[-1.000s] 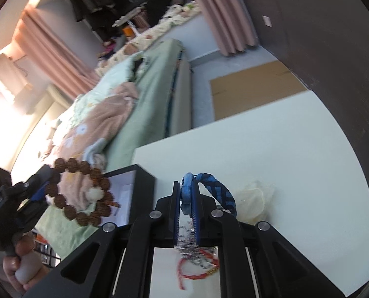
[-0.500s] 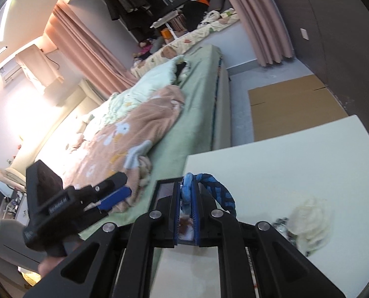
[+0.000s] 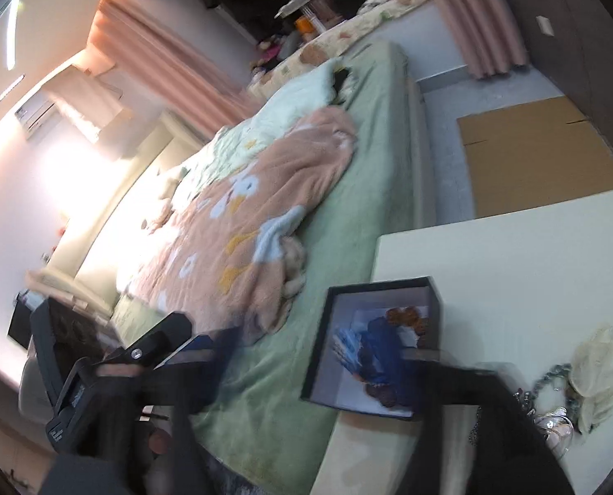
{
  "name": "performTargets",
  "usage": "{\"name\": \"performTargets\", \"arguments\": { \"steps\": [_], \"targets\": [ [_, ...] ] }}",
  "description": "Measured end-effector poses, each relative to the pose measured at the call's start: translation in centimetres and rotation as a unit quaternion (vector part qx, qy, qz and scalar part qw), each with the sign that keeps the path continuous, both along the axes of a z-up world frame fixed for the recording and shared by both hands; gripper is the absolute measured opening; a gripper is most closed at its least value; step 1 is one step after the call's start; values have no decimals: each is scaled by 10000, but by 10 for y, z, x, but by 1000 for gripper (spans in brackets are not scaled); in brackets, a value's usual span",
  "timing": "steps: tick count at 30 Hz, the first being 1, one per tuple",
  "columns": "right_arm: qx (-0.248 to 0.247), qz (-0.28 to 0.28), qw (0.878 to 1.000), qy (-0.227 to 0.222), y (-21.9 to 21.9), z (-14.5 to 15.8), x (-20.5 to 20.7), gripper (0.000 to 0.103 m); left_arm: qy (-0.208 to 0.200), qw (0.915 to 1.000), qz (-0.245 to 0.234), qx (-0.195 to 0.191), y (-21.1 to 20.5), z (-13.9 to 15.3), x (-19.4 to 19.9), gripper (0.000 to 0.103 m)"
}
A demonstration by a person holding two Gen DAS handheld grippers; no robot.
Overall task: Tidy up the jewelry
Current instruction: 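Lift the brown bead bracelet with the left tool and drop it into the black box, then lower the left tool onto the silver chains and close it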
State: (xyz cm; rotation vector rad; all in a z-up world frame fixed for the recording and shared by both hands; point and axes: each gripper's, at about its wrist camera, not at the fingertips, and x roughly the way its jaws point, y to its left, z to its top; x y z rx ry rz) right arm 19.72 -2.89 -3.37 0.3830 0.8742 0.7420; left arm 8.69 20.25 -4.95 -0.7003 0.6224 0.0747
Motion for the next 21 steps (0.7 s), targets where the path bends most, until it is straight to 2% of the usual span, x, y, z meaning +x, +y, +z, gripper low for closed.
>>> {"name": "performTargets", "arguments": {
  "steps": [3,6,12,17,21],
  "targets": [
    [33,-169,9998,87,-22,3,1,89,31,10000,45,7,2,0,-1,98],
    [-269,-491,9984,2,-45,5,-4,96,23,10000,-2,21,-4,0,0,98],
    [-793,-947,9923,92,-89,3,-16,96,55,9995,-309,85,-28,0,5,98],
    [-1457,-1452,9780,354,-123,-8,-23,95,93,9978,-639,167,-53,-1,10,98],
    [-1459,-1898,9704,308,-151,-11,-37,95,174,9949,-976,208,-79,-7,15,98]
  ]
}}
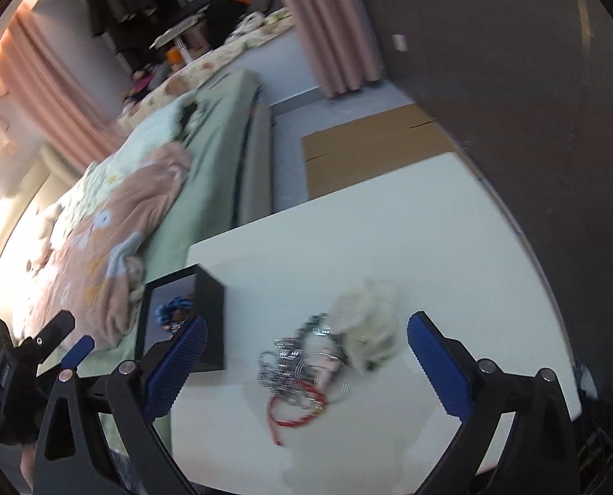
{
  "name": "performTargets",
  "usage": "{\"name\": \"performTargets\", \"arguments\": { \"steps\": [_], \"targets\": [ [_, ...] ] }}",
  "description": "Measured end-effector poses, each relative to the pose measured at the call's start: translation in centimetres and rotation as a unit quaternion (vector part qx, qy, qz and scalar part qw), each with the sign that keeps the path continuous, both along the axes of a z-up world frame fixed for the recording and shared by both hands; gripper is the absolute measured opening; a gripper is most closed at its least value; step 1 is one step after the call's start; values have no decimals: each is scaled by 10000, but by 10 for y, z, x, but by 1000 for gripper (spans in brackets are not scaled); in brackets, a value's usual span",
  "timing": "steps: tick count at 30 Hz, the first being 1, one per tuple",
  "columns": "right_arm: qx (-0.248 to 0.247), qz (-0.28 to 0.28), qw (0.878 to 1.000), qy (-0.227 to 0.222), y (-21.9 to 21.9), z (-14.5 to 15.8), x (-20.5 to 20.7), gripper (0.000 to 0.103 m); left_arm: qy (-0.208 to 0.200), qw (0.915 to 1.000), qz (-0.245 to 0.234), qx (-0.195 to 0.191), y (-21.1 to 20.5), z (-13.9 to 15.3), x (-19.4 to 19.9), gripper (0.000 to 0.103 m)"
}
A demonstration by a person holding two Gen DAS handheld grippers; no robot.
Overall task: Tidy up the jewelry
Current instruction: 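Lower the left tool onto the silver chains and close it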
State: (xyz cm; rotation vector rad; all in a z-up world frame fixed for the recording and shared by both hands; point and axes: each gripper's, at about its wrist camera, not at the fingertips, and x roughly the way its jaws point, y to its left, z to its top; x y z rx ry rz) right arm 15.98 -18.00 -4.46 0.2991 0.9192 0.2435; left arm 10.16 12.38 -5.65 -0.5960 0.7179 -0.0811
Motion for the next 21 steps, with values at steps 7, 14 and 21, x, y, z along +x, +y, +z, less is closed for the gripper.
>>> {"name": "performTargets", "arguments": {
  "steps": [7,14,21],
  "targets": [
    [82,-821,9966,42,-43,-14,-33,95,192,9983,-472,271,-50,-11,3,97],
    [175,-1279,9915,-190,-66,-14,-44,95,409,9953,-686,547,-87,-23,5,84],
    [101,-1194,9926,-188,-83,-17,-42,95,600,9920,-831,731,-112,-34,11,69]
  ]
}}
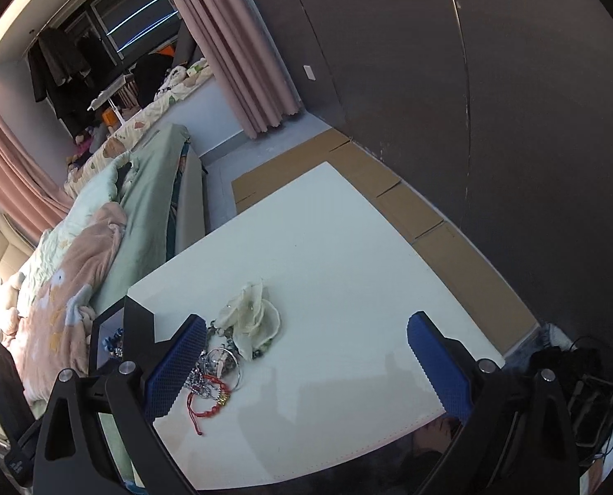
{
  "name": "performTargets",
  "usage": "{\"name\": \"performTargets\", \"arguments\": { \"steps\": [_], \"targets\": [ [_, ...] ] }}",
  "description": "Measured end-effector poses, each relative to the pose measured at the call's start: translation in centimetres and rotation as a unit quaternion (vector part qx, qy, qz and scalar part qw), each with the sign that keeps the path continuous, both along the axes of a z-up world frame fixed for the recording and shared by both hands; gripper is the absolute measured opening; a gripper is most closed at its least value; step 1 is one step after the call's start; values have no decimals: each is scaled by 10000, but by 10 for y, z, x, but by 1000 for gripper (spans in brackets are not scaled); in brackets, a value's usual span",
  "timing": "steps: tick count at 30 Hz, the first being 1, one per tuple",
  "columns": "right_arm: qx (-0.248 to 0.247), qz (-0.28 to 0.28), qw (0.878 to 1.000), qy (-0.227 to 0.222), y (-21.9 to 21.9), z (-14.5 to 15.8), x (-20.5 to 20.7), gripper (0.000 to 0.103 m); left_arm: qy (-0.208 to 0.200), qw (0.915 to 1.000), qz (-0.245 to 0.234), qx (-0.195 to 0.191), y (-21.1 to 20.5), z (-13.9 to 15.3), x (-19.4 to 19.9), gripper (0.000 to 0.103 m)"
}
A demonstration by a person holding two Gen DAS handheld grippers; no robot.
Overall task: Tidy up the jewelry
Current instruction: 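Lower the left tool onto the silver chains and close it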
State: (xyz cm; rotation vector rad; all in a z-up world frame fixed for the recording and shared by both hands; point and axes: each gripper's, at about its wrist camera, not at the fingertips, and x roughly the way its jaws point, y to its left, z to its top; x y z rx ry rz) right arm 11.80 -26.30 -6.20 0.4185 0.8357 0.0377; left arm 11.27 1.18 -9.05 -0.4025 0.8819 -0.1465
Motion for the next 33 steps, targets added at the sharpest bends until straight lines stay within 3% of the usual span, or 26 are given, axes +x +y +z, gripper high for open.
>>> {"name": "performTargets", "arguments": {
  "steps": [6,10,15,20,27,33],
  "targets": [
    [307,213,9990,243,-20,-6,8,95,180,9995,-230,111,-24,-9,10,56],
    [192,366,9989,241,-26,-4,10,95,304,9989,-318,139,-37,-16,19,44],
    [247,467,9983,257,-31,-5,14,95,526,9978,-376,108,-48,-30,33,38],
    [380,560,9972,329,-31,-8,21,84,624,9973,-189,327,-49,-39,42,36],
    [449,677,9959,407,-23,-13,30,74,933,9934,-19,674,-47,-55,52,25],
    [589,988,9914,626,-5,-24,40,60,1046,9928,127,567,-36,-61,54,18]
  ]
}}
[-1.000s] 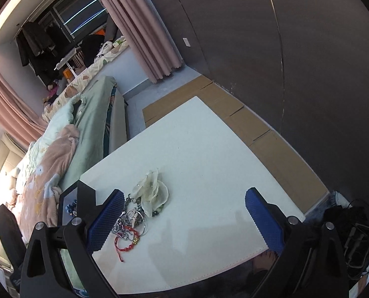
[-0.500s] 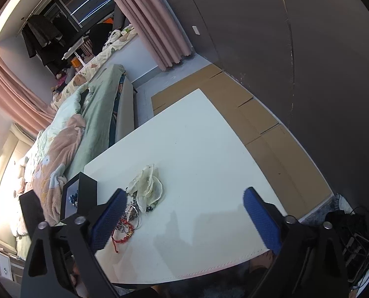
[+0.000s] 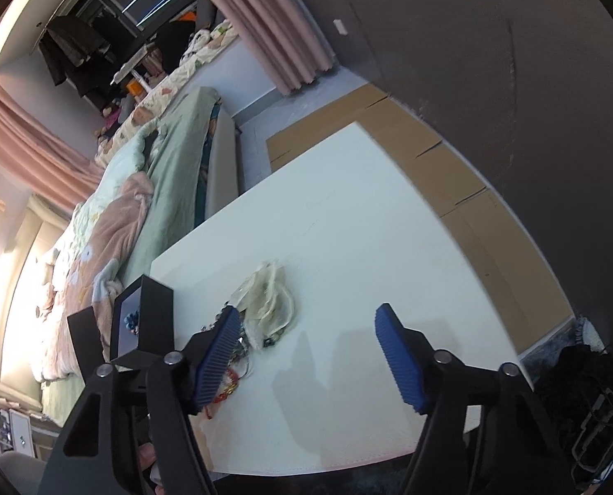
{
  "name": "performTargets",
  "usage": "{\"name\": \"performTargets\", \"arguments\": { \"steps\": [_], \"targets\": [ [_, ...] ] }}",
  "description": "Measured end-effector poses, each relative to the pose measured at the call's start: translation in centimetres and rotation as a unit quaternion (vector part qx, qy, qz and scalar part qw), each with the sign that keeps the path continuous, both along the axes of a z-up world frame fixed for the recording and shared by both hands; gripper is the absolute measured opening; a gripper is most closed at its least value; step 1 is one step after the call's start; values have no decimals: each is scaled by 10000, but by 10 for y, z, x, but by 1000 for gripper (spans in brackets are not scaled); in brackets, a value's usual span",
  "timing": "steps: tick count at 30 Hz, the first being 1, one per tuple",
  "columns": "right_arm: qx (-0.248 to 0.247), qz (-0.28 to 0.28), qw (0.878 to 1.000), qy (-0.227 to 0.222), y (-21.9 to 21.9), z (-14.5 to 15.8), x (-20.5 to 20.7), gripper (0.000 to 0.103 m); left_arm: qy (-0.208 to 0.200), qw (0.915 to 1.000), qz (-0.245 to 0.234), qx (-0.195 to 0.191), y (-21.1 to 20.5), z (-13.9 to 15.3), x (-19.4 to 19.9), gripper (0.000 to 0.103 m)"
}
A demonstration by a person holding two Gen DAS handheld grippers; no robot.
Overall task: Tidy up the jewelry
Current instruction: 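Lower the left tool onto the silver chains and close it, then lift the silver chains with the left tool and release them into the black box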
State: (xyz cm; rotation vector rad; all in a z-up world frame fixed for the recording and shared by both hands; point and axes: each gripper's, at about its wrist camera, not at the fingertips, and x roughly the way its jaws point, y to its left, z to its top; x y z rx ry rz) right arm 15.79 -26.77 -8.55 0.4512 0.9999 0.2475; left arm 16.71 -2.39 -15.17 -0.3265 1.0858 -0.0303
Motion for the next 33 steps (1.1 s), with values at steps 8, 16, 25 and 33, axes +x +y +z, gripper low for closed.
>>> {"name": "performTargets", "arguments": {
  "steps": [8,16,25,33],
  "targets": [
    [253,554,9973,407,36,-24,9,39,-357,9985,-100,-396,12,27,-10,14],
    [196,855,9929,809,66,-52,15,23,-827,9933,-133,-801,30,59,-26,14],
    [-245,983,9905,929,97,-66,21,18,-1135,9876,-136,-1074,45,81,-37,14],
    [-559,971,9888,986,118,-78,33,8,-1404,9824,-159,-1223,52,100,-48,14]
  ]
}}
